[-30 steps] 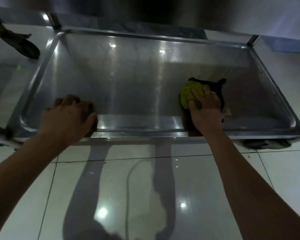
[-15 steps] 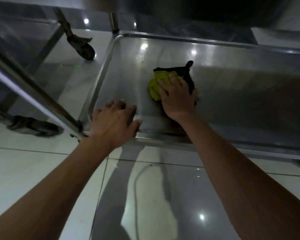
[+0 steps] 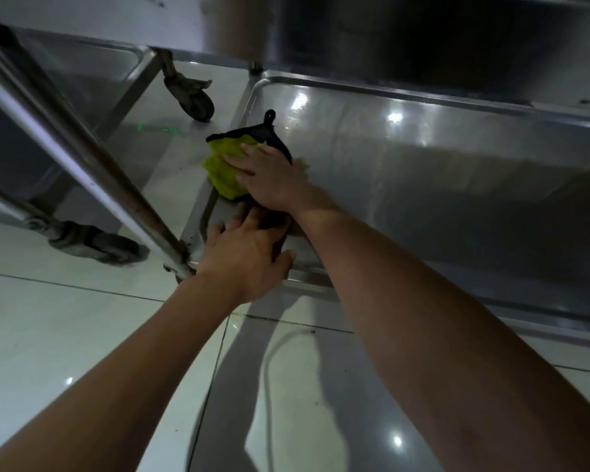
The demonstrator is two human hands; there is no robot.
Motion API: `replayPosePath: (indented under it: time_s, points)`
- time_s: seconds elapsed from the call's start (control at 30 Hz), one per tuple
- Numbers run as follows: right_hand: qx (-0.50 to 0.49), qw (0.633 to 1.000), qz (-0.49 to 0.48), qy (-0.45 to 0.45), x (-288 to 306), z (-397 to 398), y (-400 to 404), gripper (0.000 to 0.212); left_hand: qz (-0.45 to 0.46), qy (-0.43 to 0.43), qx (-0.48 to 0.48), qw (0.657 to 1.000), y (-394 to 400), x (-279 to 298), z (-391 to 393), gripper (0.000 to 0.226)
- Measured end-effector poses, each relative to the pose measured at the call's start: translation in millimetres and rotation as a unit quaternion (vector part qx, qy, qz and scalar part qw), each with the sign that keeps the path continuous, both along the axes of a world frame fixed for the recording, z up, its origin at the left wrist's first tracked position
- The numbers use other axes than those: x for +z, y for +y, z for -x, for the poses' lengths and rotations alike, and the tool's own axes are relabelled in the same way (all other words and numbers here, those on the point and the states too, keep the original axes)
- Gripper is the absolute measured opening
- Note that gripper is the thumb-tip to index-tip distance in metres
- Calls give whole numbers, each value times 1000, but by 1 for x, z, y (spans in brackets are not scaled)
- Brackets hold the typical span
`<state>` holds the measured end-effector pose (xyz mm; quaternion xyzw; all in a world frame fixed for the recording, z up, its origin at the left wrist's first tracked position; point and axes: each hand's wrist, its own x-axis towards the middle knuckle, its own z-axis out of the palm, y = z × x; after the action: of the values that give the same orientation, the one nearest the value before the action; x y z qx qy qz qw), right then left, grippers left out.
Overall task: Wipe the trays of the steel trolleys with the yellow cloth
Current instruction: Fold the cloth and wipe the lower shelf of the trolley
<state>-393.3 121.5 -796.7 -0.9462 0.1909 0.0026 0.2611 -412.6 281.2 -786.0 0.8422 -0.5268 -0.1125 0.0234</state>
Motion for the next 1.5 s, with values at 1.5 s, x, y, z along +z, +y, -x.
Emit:
replayPosePath:
  time_s: [1.5]
  points:
    - [-349,935,52,25,3,381,-20,44,126,53,-141,981,-95,1,191,27]
